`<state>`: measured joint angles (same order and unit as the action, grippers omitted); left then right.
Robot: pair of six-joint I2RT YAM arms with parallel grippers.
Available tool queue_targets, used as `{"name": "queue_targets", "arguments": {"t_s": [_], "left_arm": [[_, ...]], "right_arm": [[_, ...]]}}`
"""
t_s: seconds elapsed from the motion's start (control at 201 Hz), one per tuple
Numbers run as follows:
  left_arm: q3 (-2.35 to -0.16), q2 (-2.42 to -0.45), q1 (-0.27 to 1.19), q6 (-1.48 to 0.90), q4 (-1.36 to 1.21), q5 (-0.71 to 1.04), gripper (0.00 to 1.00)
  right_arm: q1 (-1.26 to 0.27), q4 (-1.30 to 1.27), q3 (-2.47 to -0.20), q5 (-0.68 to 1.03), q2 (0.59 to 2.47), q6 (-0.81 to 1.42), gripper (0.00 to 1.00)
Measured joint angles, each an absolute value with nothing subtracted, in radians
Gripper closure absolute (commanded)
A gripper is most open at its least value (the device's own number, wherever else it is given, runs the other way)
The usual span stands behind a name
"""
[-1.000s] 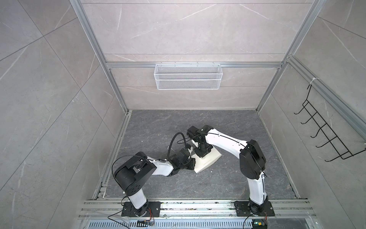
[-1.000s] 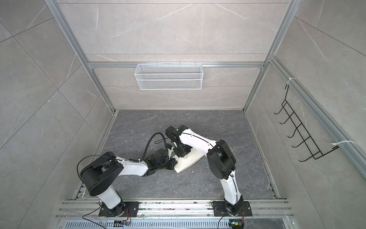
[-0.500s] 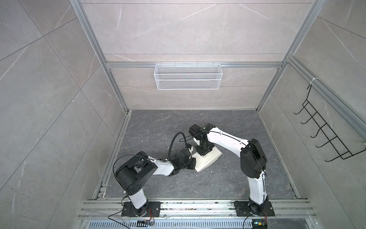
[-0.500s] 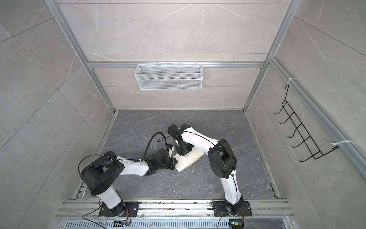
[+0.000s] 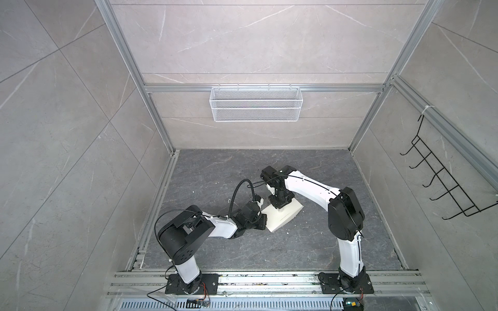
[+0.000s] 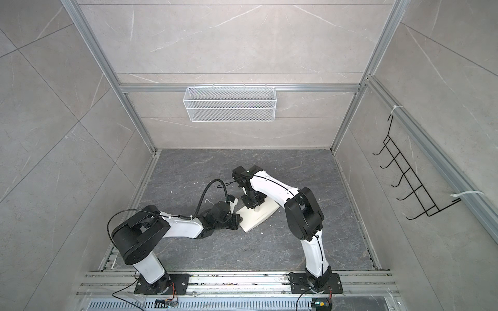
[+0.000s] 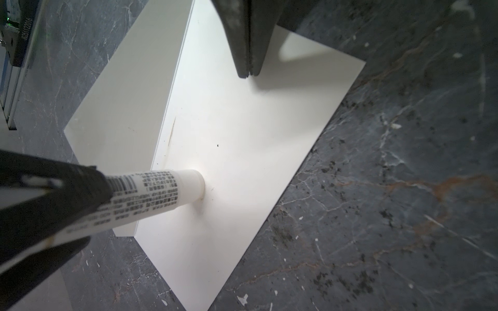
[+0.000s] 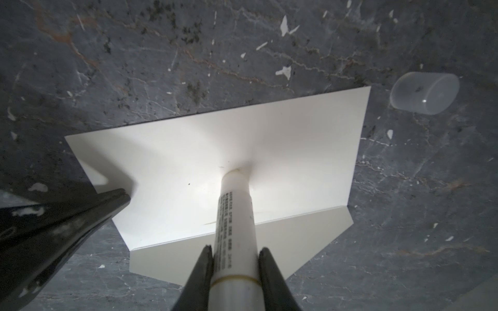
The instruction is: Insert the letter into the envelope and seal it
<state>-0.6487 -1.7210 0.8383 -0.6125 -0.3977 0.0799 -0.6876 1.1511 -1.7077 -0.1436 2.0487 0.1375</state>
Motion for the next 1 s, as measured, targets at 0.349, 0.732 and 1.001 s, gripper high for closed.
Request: {"name": "queue_targets", "arguments": {"t_s": [0.349, 0.732, 1.001], "left_arm": [[-0.651, -1.725, 0.840, -0.612, -0.403, 0.078, 1.00], [-0.651, -1.725, 0.842, -0.612, -0.403, 0.075, 1.00], [-0.651, -1.725, 0.842, -0.612, -0.403, 0.071, 1.00]], "right_arm": [[-0.652, 1.151, -1.710, -0.158, 2.054, 0.127, 1.00], [-0.614, 1.151, -1.734, -0.175, 2.073, 0.120, 1.00], [-0.605, 1.151, -1.741, -0.195, 2.080, 0.120, 1.00]]}}
